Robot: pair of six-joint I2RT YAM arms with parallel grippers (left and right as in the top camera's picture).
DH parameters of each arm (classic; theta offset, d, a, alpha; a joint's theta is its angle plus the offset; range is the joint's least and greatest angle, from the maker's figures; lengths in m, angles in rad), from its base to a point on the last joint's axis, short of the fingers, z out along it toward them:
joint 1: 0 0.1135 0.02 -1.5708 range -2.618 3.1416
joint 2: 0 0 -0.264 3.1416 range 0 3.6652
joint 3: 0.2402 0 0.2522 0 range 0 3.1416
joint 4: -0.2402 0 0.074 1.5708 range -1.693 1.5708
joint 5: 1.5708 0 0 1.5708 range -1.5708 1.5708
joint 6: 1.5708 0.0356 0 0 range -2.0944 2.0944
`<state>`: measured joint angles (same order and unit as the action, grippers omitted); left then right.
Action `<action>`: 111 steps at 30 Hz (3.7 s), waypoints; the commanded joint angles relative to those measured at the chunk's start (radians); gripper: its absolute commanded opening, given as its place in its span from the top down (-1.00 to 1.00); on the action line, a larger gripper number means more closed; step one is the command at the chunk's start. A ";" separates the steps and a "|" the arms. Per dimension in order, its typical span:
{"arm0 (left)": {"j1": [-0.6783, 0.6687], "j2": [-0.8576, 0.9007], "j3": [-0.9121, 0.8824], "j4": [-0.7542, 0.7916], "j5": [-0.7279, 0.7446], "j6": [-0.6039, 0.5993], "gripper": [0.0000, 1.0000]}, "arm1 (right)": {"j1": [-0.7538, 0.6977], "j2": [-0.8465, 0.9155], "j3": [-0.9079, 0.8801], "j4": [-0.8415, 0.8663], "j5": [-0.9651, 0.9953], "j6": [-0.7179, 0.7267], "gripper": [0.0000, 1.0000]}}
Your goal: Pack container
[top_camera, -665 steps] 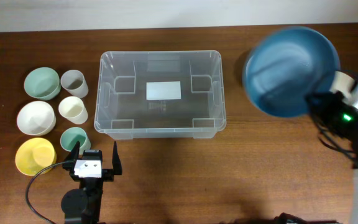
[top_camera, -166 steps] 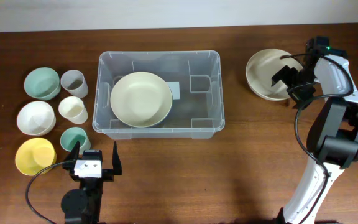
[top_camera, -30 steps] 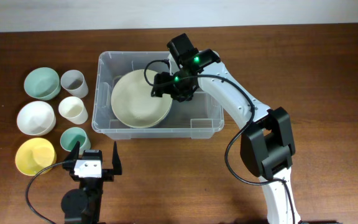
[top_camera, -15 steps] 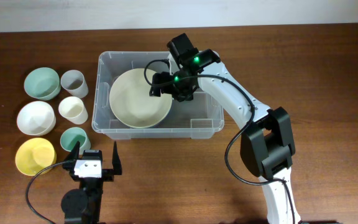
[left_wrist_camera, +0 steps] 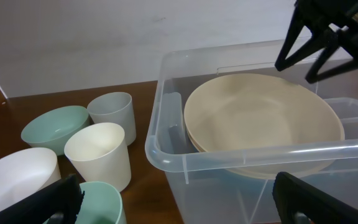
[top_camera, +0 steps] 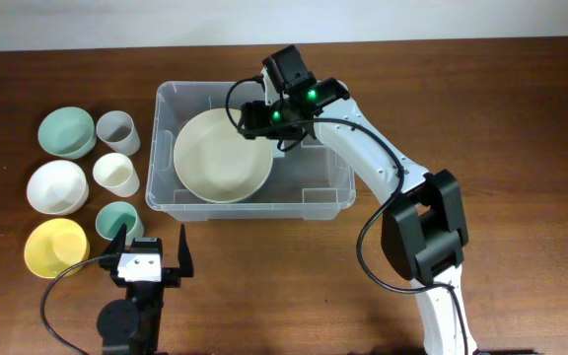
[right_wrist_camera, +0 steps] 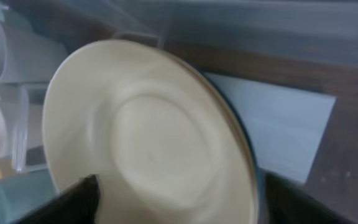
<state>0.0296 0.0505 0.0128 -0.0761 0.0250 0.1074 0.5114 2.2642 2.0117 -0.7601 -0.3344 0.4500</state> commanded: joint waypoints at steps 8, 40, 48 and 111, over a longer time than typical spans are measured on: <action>0.006 0.001 -0.004 -0.005 -0.006 -0.010 -0.99 | -0.002 0.016 0.019 0.053 0.040 -0.035 0.93; 0.006 0.001 -0.004 -0.005 -0.006 -0.010 -0.99 | -0.003 0.089 -0.004 0.090 0.085 -0.034 0.92; 0.006 0.001 -0.004 -0.005 -0.006 -0.009 -0.99 | -0.018 0.091 -0.004 0.087 0.084 -0.039 0.92; 0.006 0.001 -0.004 -0.005 -0.006 -0.010 -0.99 | -0.632 -0.566 0.113 -0.589 0.283 -0.042 -0.98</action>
<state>0.0296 0.0505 0.0128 -0.0761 0.0250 0.1074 -0.0456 1.6752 2.1284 -1.2991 -0.1055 0.3893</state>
